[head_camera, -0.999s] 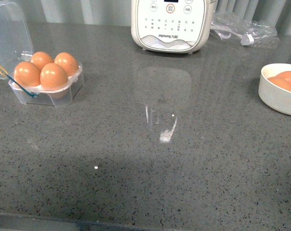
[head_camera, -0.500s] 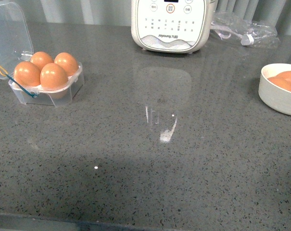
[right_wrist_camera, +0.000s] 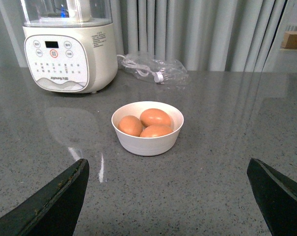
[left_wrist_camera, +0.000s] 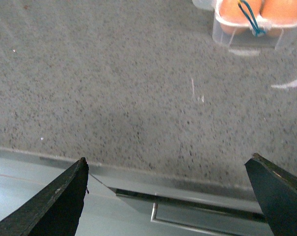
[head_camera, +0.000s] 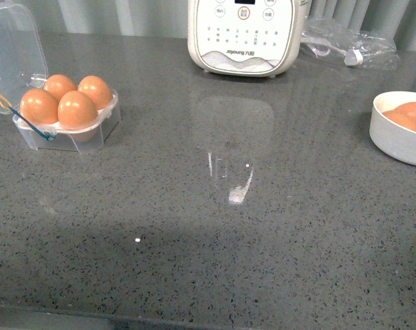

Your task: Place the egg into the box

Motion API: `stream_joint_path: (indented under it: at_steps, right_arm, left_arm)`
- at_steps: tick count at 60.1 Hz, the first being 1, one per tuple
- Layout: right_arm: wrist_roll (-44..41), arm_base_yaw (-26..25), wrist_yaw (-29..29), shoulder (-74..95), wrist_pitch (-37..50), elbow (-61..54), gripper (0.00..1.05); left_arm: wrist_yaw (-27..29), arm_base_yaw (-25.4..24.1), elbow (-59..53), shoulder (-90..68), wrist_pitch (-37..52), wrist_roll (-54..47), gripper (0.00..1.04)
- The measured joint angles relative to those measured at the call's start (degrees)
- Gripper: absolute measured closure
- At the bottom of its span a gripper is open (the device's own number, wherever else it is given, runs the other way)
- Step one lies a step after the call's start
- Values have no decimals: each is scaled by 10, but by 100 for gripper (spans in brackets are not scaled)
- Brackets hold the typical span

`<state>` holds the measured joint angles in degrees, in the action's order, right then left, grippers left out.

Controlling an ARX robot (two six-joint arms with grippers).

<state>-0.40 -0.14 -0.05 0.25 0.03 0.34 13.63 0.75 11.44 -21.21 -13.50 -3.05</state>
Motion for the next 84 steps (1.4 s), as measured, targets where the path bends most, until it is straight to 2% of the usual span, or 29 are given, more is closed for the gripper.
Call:
stream_joint_path:
  at_steps: [16,23,30,38,54,60,76,84]
  right_arm:
    - [0,0,0,0,0,0,7]
    - [0,0,0,0,0,0,7]
    - [0,0,0,0,0,0,7]
    - [0,0,0,0,0,0,7]
    - [0,0,0,0,0,0,7]
    - [0,0,0,0,0,0,7]
    - [0,0,0,0,0,0,7]
    - [0,0,0,0,0,0,7]
  left_arm:
    - [-101,-108,72,-237,227,-37,7]
    - [-98,-142,118,-349,306,-63,7]
    - [-105,-175,178,-458,344,-79,7]
    - [-104,-186,234,-523,348,-85,7]
    - [-122,-166,356,-620,307,-58,7]
    - [-153,-147,406,-657,242,-8,7]
    - [-132,-91,444,-684,230,22,7]
    - [-124,-42,442,-675,228,23,7]
